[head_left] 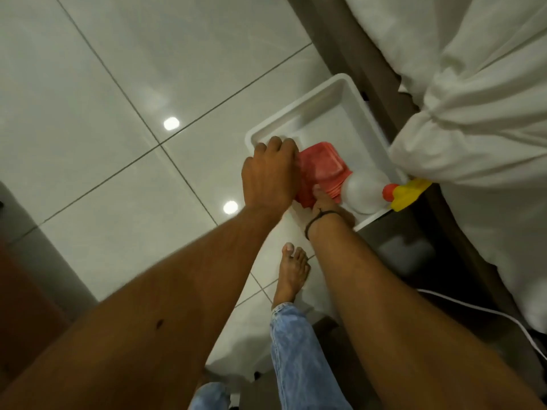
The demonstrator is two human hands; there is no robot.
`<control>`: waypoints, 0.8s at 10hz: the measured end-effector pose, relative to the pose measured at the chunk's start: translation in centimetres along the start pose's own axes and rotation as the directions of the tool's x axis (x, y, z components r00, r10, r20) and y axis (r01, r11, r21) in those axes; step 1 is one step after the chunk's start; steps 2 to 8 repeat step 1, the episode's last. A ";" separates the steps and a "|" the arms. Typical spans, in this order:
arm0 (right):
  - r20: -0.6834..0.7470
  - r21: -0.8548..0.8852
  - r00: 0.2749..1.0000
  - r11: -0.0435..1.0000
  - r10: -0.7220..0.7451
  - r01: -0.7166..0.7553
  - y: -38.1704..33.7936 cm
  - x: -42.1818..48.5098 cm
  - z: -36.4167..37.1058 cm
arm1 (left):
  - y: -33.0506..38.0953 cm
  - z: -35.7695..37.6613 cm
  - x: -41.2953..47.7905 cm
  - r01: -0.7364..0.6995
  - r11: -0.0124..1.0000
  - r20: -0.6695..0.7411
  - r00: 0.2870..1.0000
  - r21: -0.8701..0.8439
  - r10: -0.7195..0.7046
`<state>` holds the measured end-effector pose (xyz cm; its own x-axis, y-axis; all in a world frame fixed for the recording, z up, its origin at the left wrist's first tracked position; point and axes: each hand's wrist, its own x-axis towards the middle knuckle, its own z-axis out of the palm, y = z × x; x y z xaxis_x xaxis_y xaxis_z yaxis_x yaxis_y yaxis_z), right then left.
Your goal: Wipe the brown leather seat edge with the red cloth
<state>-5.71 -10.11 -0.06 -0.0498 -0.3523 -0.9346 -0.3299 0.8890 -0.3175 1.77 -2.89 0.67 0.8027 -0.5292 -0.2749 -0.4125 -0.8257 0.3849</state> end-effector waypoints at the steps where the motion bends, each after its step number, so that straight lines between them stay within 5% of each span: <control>1: -0.286 -0.342 0.909 0.918 -0.304 0.199 2.8 -1.1 -0.7 | -3.7 0.0 -5.2 0.037 0.996 -0.105 0.993 -0.085 -0.046; 8: -0.286 -0.342 0.909 0.918 -0.304 0.199 2.8 -1.1 -0.7 | -3.7 0.0 -5.2 0.037 0.996 -0.105 0.993 -0.085 -0.046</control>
